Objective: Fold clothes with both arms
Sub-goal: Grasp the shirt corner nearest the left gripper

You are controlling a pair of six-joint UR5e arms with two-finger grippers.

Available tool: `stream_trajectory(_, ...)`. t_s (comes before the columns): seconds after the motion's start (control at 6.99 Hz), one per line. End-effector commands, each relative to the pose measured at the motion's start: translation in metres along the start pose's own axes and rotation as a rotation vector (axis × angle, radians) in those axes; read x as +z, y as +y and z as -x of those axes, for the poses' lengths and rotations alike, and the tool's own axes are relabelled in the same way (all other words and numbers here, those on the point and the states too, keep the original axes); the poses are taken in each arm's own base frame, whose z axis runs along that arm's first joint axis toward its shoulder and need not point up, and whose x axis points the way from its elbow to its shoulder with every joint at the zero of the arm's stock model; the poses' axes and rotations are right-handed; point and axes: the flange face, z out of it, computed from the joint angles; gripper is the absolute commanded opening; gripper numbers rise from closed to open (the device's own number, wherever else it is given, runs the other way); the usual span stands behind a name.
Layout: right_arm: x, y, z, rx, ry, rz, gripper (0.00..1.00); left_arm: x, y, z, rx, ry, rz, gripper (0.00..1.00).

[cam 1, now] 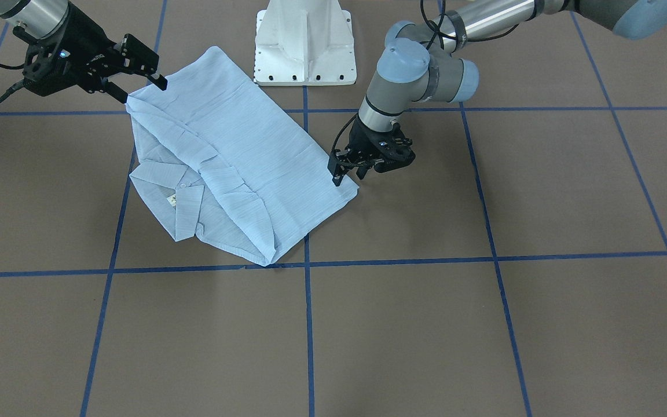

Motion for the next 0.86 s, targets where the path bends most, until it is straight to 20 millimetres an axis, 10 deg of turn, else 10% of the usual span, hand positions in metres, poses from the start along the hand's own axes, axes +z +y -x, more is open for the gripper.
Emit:
stream_trajectory(0.0, 0.0001, -0.0002, -0.0007, 0.001, 0.001, 0.0, 1.0, 0.0058, -0.0017, -0.0024, 0.001, -0.007, -0.007, 0.62)
stream_trajectory(0.29, 0.0001, -0.0002, -0.0007, 0.001, 0.001, 0.0, 1.0, 0.0073, -0.0008, -0.0032, 0.0, -0.007, -0.006, 0.55)
stream_trajectory(0.57, 0.0007, -0.0004, -0.0019, 0.003, 0.003, 0.001, 1.0, 0.0046, -0.0026, -0.0068, -0.001, 0.0, -0.007, 0.0)
stream_trajectory(0.72, 0.0007, -0.0004, -0.0019, 0.0, 0.003, 0.001, 1.0, 0.0001, -0.0106, -0.0085, -0.001, 0.005, -0.012, 0.0)
